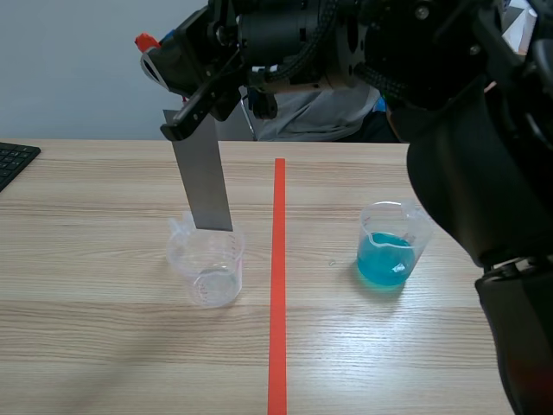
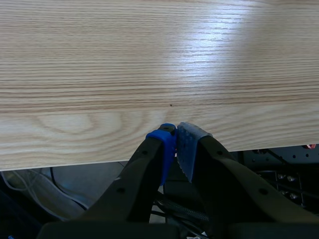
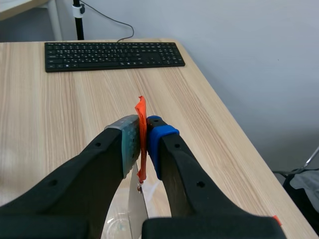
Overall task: Do the redox reaction experiment.
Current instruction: 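Put the plate into the left beaker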
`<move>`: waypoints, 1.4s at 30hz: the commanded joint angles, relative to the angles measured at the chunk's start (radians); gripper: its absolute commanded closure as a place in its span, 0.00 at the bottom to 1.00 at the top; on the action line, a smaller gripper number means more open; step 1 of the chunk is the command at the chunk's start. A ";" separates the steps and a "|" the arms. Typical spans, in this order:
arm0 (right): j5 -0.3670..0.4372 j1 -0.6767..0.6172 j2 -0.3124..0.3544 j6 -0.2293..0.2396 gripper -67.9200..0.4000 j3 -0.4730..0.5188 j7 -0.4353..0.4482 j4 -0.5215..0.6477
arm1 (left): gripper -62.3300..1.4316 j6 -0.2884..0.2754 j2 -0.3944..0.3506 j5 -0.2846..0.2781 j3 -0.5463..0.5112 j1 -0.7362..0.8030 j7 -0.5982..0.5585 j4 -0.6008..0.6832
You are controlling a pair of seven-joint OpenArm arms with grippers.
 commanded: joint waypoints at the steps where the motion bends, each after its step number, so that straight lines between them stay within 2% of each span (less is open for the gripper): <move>1: 0.010 0.043 -0.009 0.008 0.97 -0.012 0.017 -0.008 | 0.91 -0.003 0.003 -0.003 0.002 0.000 -0.013 0.008; 15: -0.087 0.063 -0.031 0.008 0.97 -0.032 0.089 -0.083 | 0.91 -0.002 0.000 -0.003 0.002 0.000 -0.013 0.008; 22: -0.092 0.063 -0.031 0.008 0.97 -0.032 0.121 -0.105 | 0.91 -0.001 -0.003 -0.003 0.002 0.000 -0.013 0.008; 28: -0.136 0.063 -0.031 0.008 0.97 -0.034 0.208 -0.161 | 0.91 0.027 -0.003 -0.003 0.002 0.000 -0.013 0.008; 34: -0.189 0.063 -0.031 0.008 0.97 -0.066 0.291 -0.237 | 0.90 0.028 -0.003 -0.003 0.002 0.000 -0.013 0.008; 42: -0.317 0.063 -0.031 0.008 0.97 -0.077 0.426 -0.369 | 0.64 0.027 -0.003 -0.003 0.002 0.000 -0.013 0.008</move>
